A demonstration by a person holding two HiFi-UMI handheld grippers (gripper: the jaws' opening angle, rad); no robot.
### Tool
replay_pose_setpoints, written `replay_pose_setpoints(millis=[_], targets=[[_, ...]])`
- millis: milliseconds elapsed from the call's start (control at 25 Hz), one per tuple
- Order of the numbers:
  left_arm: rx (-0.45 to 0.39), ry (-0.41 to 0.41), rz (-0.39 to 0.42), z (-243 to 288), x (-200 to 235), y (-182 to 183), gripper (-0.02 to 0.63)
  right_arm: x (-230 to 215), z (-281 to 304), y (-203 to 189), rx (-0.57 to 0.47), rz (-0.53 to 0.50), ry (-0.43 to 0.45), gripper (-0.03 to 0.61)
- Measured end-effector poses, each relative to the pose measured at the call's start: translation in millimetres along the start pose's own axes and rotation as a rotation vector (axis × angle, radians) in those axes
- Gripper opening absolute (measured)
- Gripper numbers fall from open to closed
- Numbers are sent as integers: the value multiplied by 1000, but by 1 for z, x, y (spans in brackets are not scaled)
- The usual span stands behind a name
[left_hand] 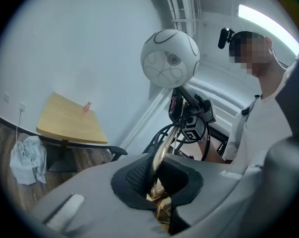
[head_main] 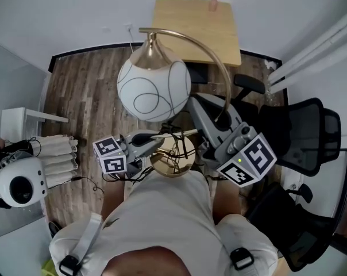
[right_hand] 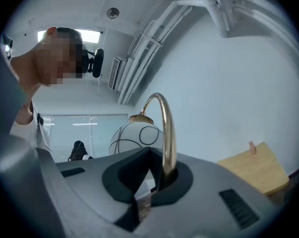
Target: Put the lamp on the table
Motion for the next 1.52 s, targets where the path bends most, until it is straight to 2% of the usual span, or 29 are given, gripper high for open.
replay_pose_setpoints(millis=[360,600,1000,1520], targets=[[-8,56,2,34,30,20,17,-50,13,10,9,45,47,-5],[-22,64,-5,49,51,36,17,-75,30,18,12,39,61,-5],[-18,40,-6,64,116,68,17,-127,80,11,21,22,37,-5],[20,15,-1,54,207,134,17,-182,174,14,19,33,-8,-5]])
Point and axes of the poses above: the fingertips, and each gripper's own axes: z forward along the fingers, x to its left, y out of its top, the point moved 1 cm from there along -z, backward along the fingers, and after that the axes turned 7 degrees about -y, right-handed, at the moved point
